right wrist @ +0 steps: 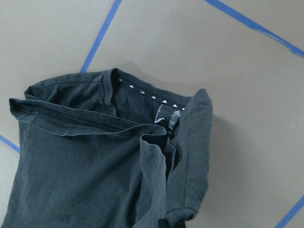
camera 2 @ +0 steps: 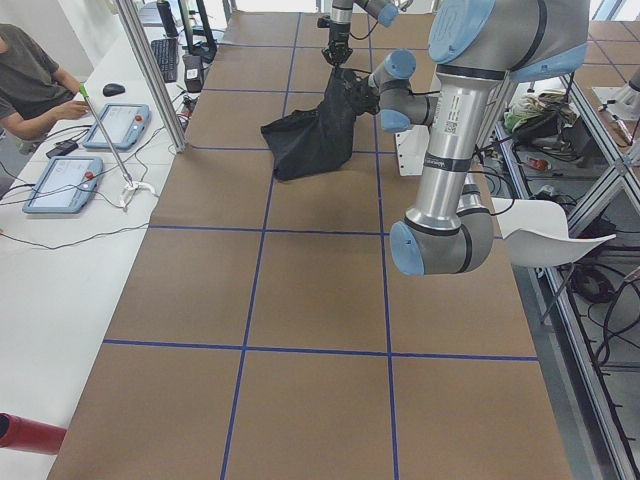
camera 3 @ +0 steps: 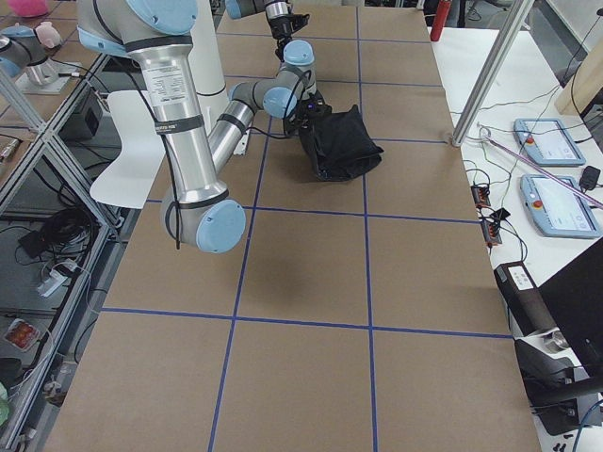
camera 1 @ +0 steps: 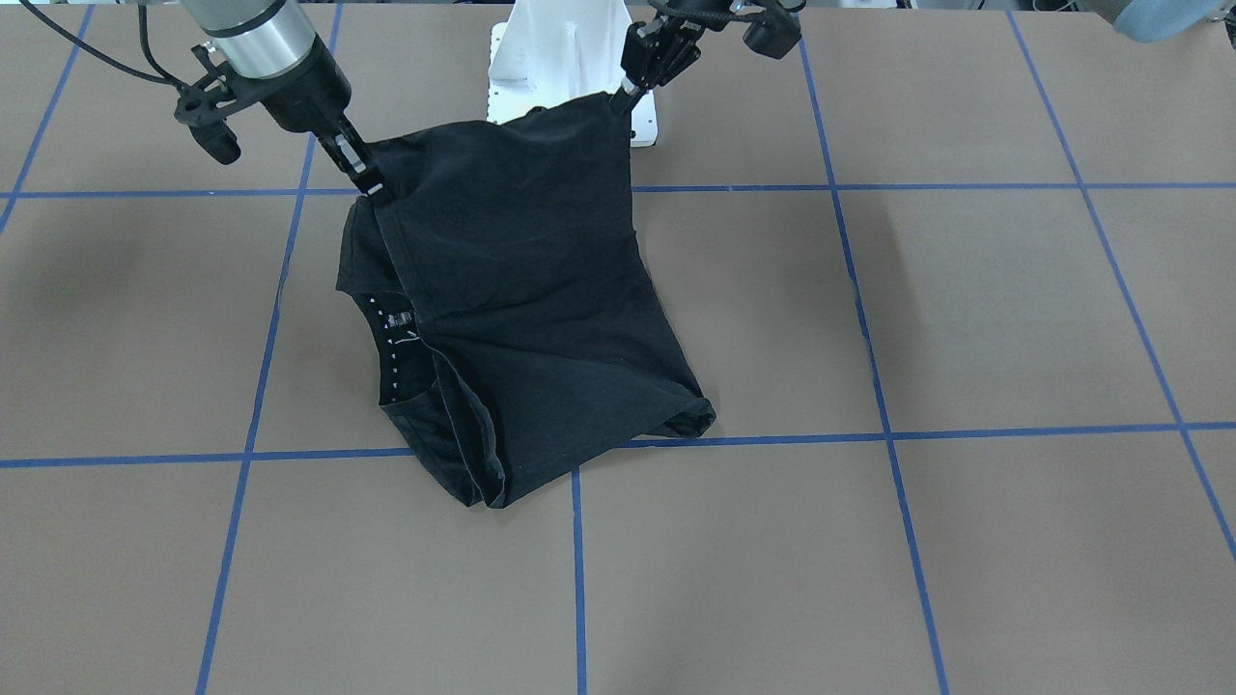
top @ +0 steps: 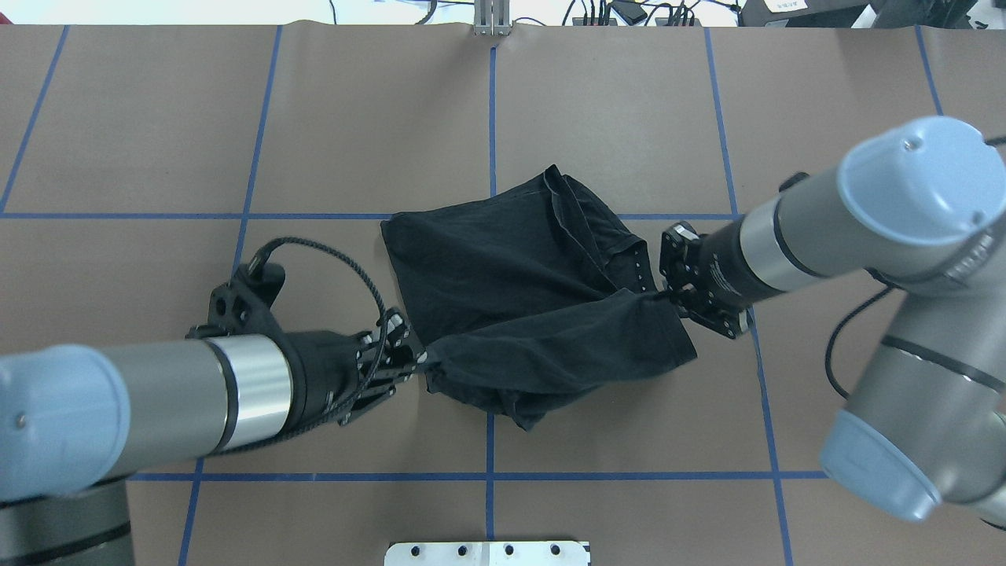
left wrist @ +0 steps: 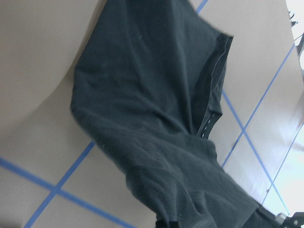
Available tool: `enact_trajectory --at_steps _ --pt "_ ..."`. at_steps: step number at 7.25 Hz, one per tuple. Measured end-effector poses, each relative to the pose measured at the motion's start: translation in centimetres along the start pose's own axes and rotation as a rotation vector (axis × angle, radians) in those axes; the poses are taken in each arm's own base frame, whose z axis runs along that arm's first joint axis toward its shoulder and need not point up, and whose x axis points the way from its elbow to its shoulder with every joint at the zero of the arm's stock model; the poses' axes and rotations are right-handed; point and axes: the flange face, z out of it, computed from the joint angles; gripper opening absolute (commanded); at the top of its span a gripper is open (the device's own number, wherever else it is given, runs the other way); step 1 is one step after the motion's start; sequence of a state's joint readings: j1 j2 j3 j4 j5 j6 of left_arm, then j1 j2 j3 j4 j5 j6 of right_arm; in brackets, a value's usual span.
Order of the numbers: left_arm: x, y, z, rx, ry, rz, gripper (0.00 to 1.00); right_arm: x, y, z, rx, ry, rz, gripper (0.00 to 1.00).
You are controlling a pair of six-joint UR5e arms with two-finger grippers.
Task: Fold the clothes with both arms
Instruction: 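Lift the near edge with both grippers and fold it toward the far edge, then raise the left gripper away while the right gripper reaches over the shirt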
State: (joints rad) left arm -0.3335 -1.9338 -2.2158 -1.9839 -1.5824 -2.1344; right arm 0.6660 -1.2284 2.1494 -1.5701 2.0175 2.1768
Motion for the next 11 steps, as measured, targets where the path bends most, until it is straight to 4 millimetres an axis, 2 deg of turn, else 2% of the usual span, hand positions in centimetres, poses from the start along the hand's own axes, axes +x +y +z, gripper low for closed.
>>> enact_trajectory --at_steps 1,4,5,6,8,9,10,11 --pt "0.8 -1.5 0.8 0.024 -0.012 0.018 0.0 -2.7 -0.4 0.8 0.014 0.007 -0.01 0.0" --pt "1.1 -6.6 3.6 0.126 -0.058 0.077 0.0 -9.4 -2.5 4.6 0.07 0.039 -0.057 0.0" --pt "1.3 -9.0 4.9 0.173 -0.076 0.1 0.51 -12.6 -3.5 6.0 0.095 0.053 -0.073 0.52" --pt "1.9 -12.1 7.0 0.229 -0.098 0.135 0.99 -16.4 -4.9 7.6 0.123 0.074 -0.087 1.0" --pt "3.0 -20.3 13.0 0.32 -0.113 0.232 1.0 -25.9 -7.9 12.5 0.152 0.08 -0.131 1.0" --pt "3.0 -23.8 14.6 0.344 -0.097 0.269 0.99 -29.2 -8.8 13.6 0.146 0.059 -0.162 1.0" --pt "3.1 -25.4 15.1 0.347 -0.084 0.286 0.99 -31.0 -9.1 13.4 0.135 0.042 -0.177 1.0" --pt "3.1 -25.8 15.2 0.34 -0.078 0.292 1.0 -31.7 -9.1 13.2 0.127 0.034 -0.184 1.0"
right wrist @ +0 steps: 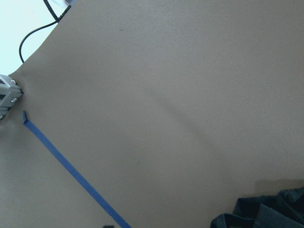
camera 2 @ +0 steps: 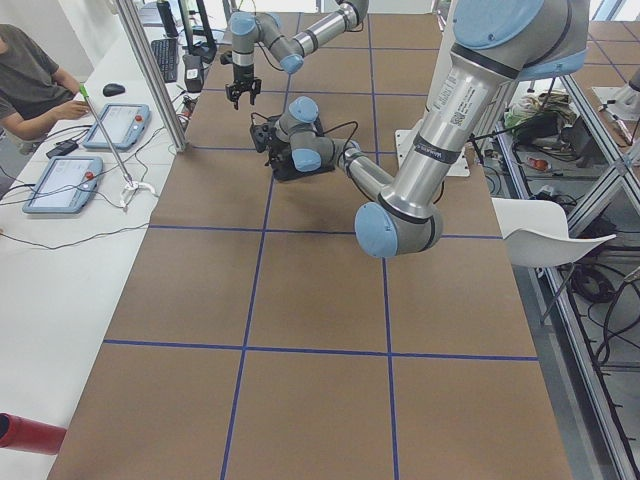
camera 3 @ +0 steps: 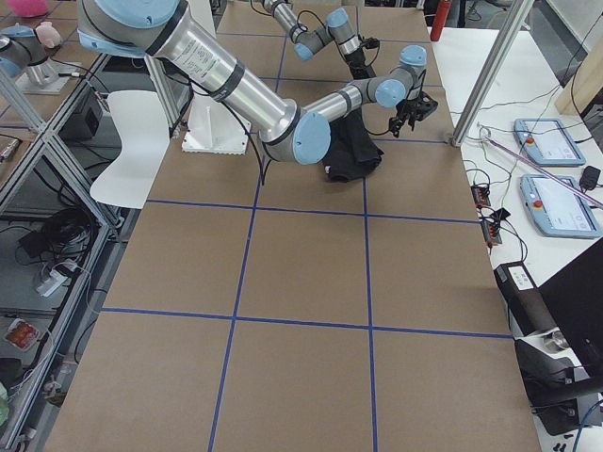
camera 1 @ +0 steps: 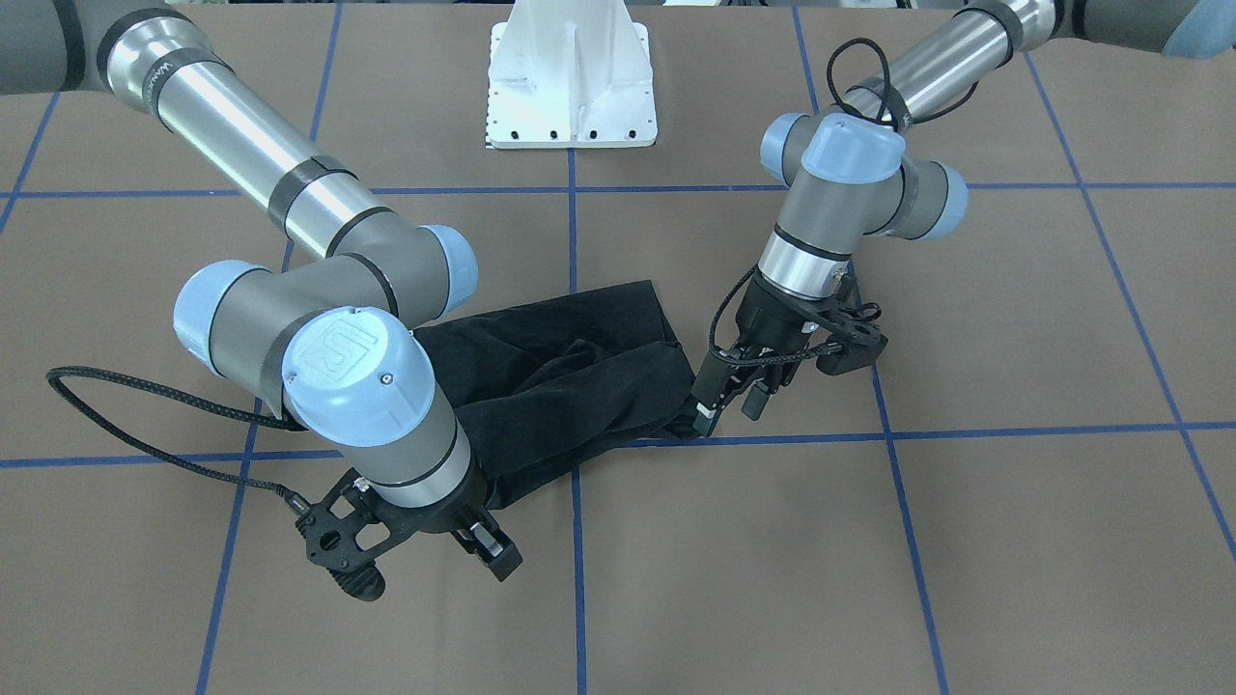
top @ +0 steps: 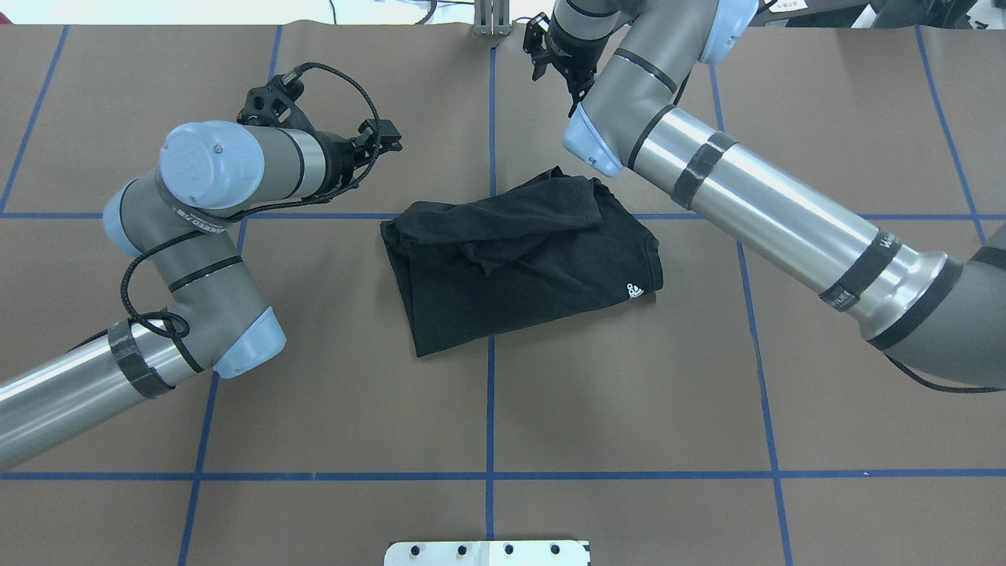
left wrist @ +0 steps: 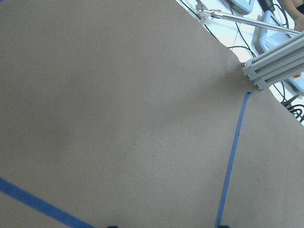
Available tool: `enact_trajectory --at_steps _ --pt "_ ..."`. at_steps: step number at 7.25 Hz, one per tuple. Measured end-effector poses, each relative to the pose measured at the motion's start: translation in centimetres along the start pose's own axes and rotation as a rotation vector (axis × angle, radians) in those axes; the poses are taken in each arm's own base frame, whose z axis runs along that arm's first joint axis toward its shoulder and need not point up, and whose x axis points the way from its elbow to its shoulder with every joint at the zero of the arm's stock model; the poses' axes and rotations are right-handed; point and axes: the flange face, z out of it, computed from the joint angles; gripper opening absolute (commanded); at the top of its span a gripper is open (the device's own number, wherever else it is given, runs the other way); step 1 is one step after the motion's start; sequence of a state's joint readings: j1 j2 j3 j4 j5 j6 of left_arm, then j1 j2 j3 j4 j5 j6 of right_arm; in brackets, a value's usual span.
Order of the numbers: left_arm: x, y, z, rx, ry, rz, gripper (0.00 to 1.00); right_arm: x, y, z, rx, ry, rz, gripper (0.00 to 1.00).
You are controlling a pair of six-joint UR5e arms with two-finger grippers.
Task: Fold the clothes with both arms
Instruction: 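Raise the left gripper away while the right gripper reaches over the shirt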
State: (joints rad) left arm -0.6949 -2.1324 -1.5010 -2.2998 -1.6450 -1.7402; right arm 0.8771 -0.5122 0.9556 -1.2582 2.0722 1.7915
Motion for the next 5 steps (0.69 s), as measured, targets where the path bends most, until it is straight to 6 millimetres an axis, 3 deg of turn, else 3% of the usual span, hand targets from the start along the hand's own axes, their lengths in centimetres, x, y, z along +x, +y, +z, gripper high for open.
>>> enact_trajectory --at_steps 1,2,3,5 --pt "0.3 0.1 -0.3 -0.02 0.007 0.001 0.99 0.1 1.0 0.0 -0.012 -0.007 -0.013 1.0" --pt "0.8 0.3 -0.9 -0.045 0.018 0.002 0.99 1.8 3.2 0.1 -0.031 -0.016 -0.028 0.6" --pt "1.1 0.2 -1.5 -0.056 0.028 0.008 0.99 4.5 5.0 0.1 -0.046 -0.024 -0.032 0.01" --pt "1.4 -1.4 -2.3 -0.065 0.035 0.035 0.99 8.1 10.3 -1.4 -0.05 -0.021 -0.06 0.0"
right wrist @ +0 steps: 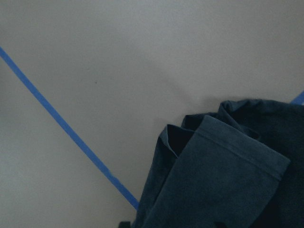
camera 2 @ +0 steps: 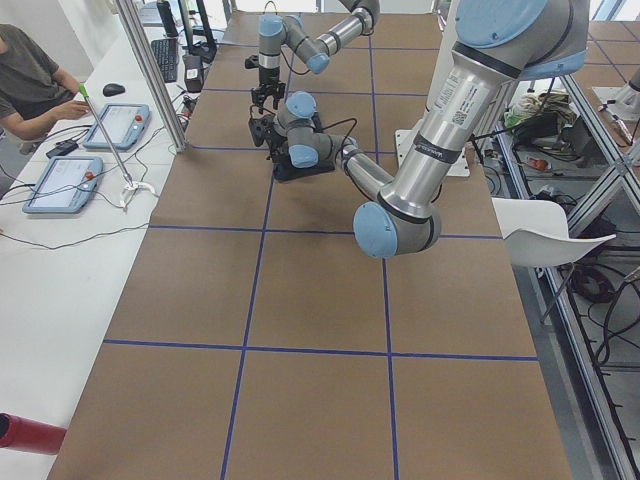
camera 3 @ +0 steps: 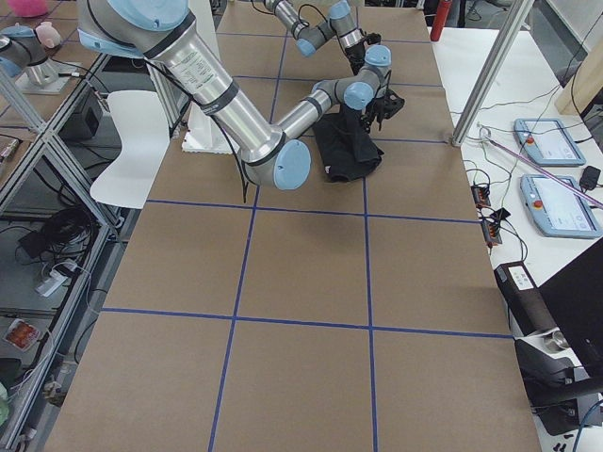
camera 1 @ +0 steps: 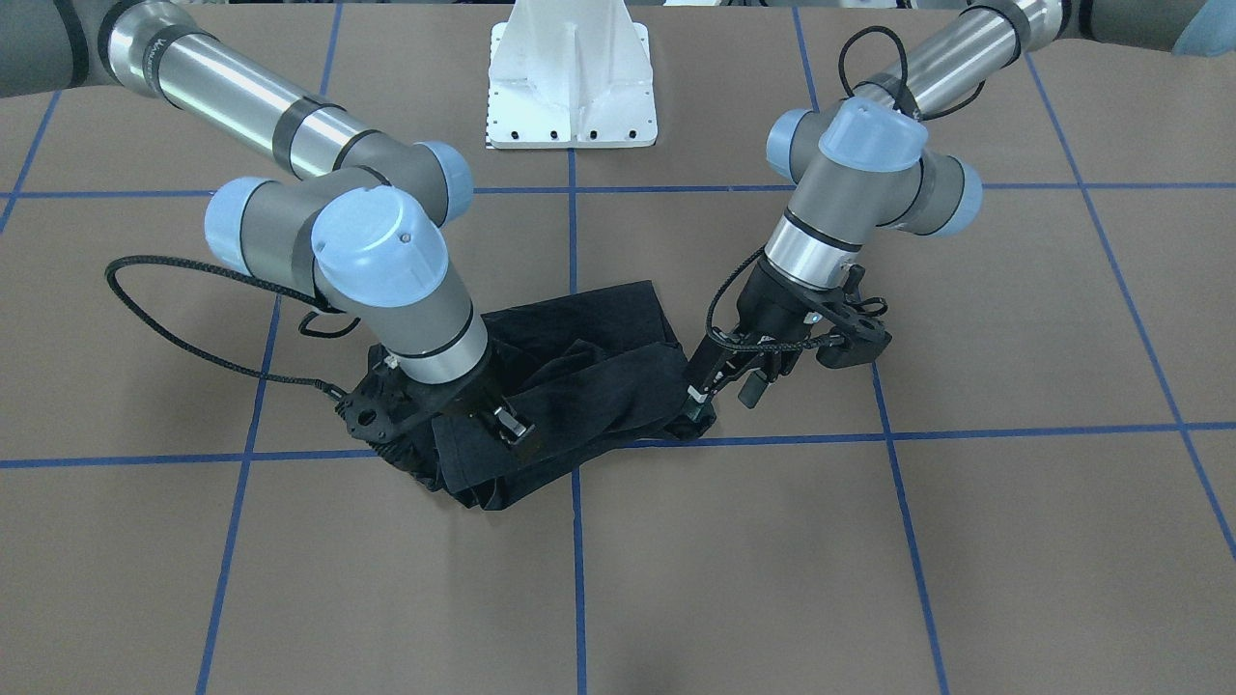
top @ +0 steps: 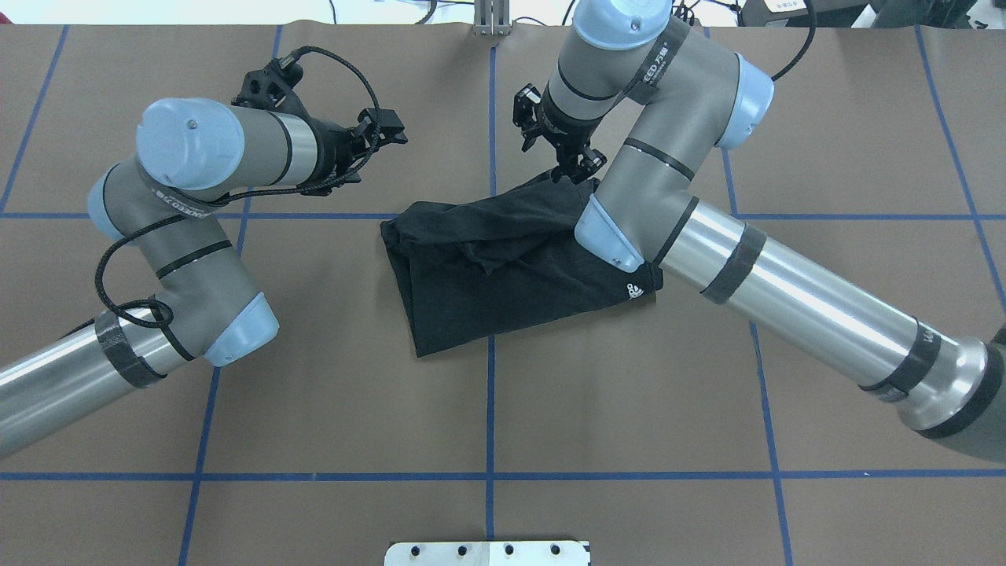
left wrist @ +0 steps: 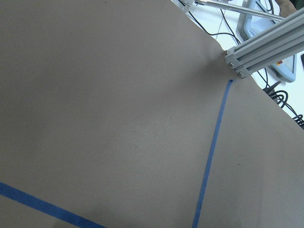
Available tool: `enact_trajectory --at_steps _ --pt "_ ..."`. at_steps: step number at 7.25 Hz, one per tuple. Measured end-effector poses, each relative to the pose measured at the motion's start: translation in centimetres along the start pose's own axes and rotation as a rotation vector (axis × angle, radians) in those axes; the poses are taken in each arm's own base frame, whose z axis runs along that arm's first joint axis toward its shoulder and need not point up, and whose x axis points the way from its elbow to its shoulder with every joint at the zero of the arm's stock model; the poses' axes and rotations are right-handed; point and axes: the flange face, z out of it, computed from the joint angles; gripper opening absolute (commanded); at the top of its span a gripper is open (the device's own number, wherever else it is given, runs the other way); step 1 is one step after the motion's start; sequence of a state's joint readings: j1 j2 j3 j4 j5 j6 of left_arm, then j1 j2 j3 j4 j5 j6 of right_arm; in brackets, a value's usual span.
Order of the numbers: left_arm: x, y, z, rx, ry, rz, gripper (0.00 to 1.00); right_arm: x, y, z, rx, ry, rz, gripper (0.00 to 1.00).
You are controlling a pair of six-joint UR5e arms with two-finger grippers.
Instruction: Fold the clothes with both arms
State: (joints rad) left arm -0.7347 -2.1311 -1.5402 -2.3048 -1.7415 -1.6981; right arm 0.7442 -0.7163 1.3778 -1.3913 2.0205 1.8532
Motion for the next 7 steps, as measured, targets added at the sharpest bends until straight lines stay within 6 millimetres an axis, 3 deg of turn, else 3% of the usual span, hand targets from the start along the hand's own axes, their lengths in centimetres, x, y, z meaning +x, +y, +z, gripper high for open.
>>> enact_trajectory --at_steps 2,3,5,7 --pt "0.0 -2.8 -1.2 -0.008 -0.002 0.038 0.99 2.4 7.2 0.1 0.018 0.027 -0.069 0.0" --pt "-0.2 -4.1 -1.8 -0.019 -0.004 0.052 0.99 4.0 9.7 1.6 0.027 0.049 -0.114 0.0" --pt "-0.3 -5.3 -2.5 -0.041 -0.005 0.062 0.99 6.2 12.1 4.1 0.048 0.085 -0.21 0.0" --pt "-0.2 -5.4 -2.9 -0.044 -0.001 0.062 1.0 6.5 12.2 5.5 0.057 0.107 -0.256 0.0"
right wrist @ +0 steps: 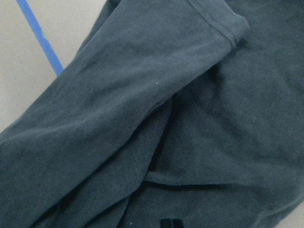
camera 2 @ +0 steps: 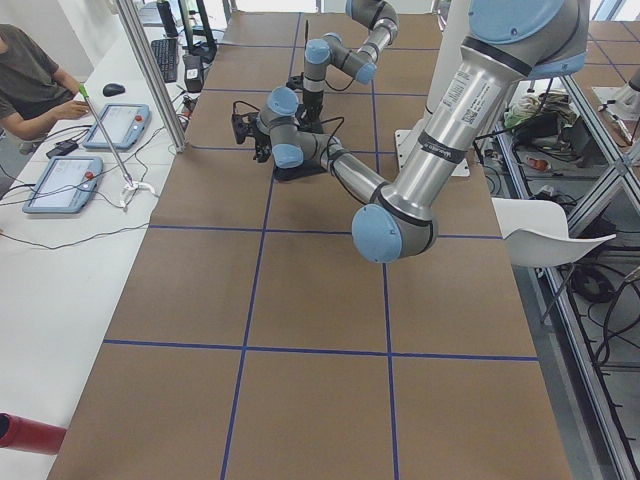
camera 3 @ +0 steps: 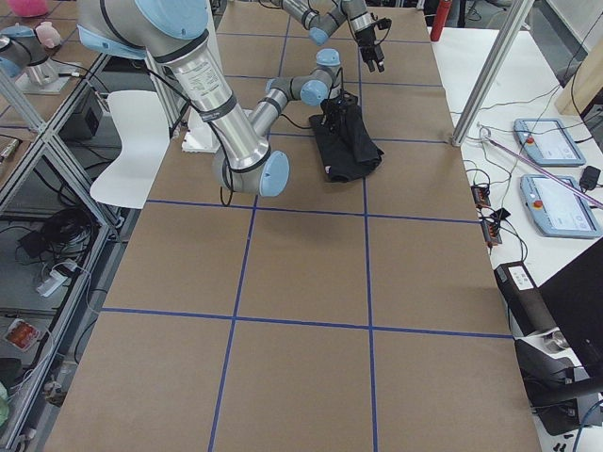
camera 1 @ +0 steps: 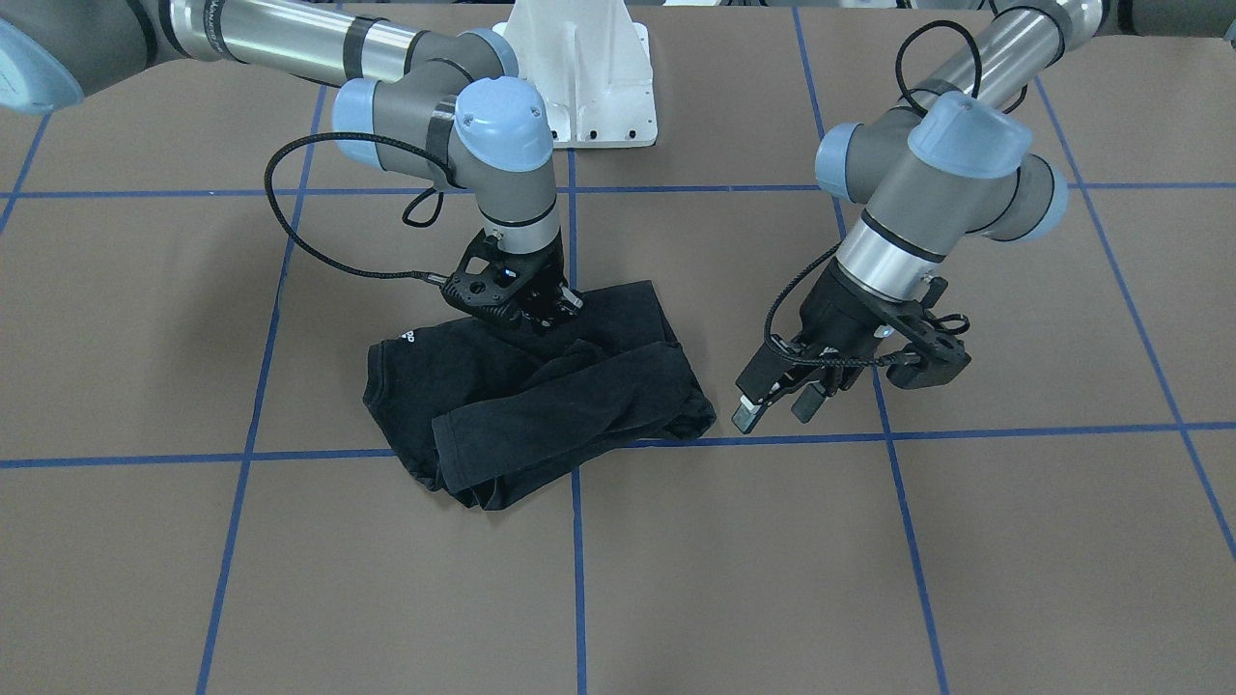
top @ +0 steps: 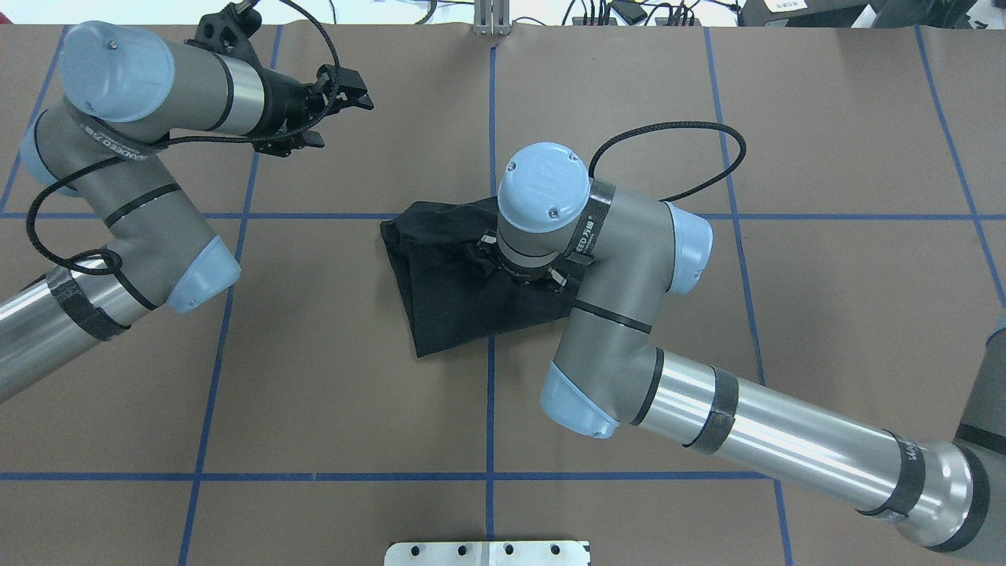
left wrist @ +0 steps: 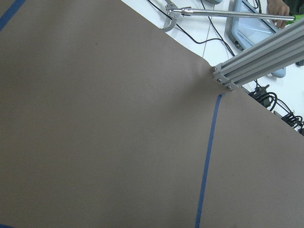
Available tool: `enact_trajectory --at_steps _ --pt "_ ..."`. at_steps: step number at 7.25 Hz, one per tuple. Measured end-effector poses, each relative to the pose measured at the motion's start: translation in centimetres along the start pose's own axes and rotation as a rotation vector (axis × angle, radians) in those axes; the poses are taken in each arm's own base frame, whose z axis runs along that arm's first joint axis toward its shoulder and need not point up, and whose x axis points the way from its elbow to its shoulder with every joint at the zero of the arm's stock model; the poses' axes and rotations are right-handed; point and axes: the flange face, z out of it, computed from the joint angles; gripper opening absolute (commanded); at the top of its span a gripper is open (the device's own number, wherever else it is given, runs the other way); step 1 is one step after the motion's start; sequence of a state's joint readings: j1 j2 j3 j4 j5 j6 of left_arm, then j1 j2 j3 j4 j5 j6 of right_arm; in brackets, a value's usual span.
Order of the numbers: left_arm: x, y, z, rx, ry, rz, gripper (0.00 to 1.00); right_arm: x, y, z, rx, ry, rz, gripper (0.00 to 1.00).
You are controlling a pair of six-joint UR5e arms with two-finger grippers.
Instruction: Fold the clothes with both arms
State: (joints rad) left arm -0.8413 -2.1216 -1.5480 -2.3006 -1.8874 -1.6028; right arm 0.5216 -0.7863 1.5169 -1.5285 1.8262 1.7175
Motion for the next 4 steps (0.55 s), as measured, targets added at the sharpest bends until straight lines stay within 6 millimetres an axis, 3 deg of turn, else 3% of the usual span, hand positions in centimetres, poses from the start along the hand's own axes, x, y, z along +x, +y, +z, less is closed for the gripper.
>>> enact_trajectory --at_steps 2,4 --pt "0.3 0.1 -0.4 0.0 -0.001 -0.005 1.0 -0.4 -1.5 0.9 0.016 0.019 -0.027 0.0" --pt "-0.2 0.1 -0.4 0.0 -0.01 -0.009 0.99 -4.1 -3.9 1.3 0.04 0.042 -0.021 0.0"
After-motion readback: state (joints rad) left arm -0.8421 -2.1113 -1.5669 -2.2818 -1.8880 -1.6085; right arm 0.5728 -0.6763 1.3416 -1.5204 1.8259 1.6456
